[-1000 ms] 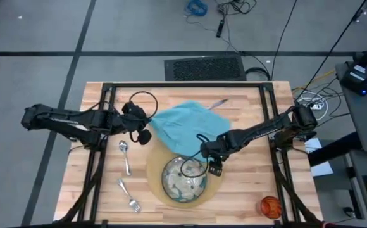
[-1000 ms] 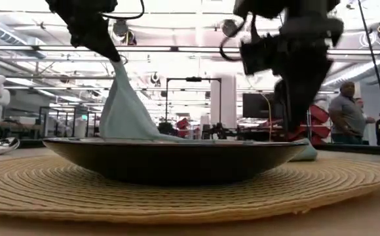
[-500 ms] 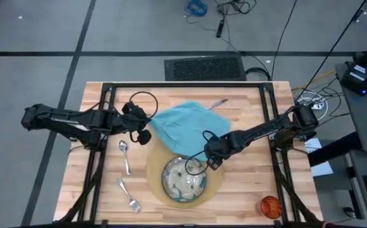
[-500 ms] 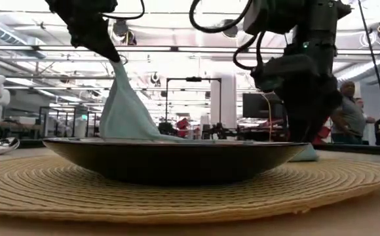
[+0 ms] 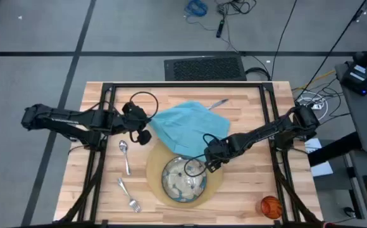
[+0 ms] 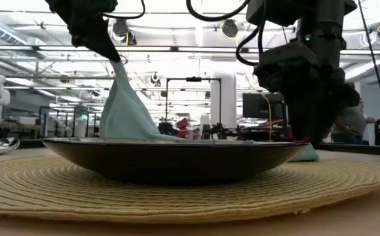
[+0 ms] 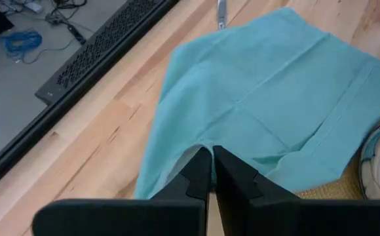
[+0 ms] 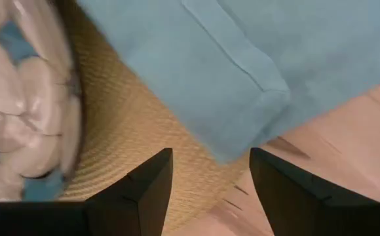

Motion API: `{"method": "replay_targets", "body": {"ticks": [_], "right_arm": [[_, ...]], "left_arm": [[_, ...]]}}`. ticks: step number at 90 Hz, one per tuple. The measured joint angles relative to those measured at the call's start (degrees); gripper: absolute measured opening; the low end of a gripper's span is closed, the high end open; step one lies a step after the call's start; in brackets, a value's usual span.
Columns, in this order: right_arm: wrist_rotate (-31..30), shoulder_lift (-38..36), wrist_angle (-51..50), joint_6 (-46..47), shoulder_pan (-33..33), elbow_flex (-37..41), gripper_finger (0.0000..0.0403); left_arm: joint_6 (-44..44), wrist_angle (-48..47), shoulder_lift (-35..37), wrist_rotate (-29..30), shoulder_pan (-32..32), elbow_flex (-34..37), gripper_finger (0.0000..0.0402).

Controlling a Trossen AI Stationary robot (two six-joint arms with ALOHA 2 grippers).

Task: Set table place
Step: Fold the blue napkin

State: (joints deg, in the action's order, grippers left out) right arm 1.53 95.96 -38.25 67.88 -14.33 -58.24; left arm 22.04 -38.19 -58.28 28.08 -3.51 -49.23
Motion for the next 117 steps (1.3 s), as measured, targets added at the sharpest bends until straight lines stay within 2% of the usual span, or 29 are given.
{"method": "replay_targets", "body": {"ticks": [43,54,76,117], "right_arm": [[-1.17,0.35,4.53,0.59,0.03,0.00,0.0195],[-1.42,0.60,4.54,1.17,0.03,0.33,0.0185],[-1.39,0.81,8.17,3.34,0.03,4.76,0.0137],[-6.35,0.79,10.50,-4.28,0.24,4.79,0.0006]], "left_arm": [[-0.82,-0.14,0.00,0.00,0.00,0.00,0.0000],[-1.42,-0.15,0.00,0.00,0.00,0.00,0.0000],[-1.54,-0.14,0.02,0.00,0.00,0.00,0.0000],[-1.88,-0.05,0.02,0.04,0.00,0.02,0.0000]]}}
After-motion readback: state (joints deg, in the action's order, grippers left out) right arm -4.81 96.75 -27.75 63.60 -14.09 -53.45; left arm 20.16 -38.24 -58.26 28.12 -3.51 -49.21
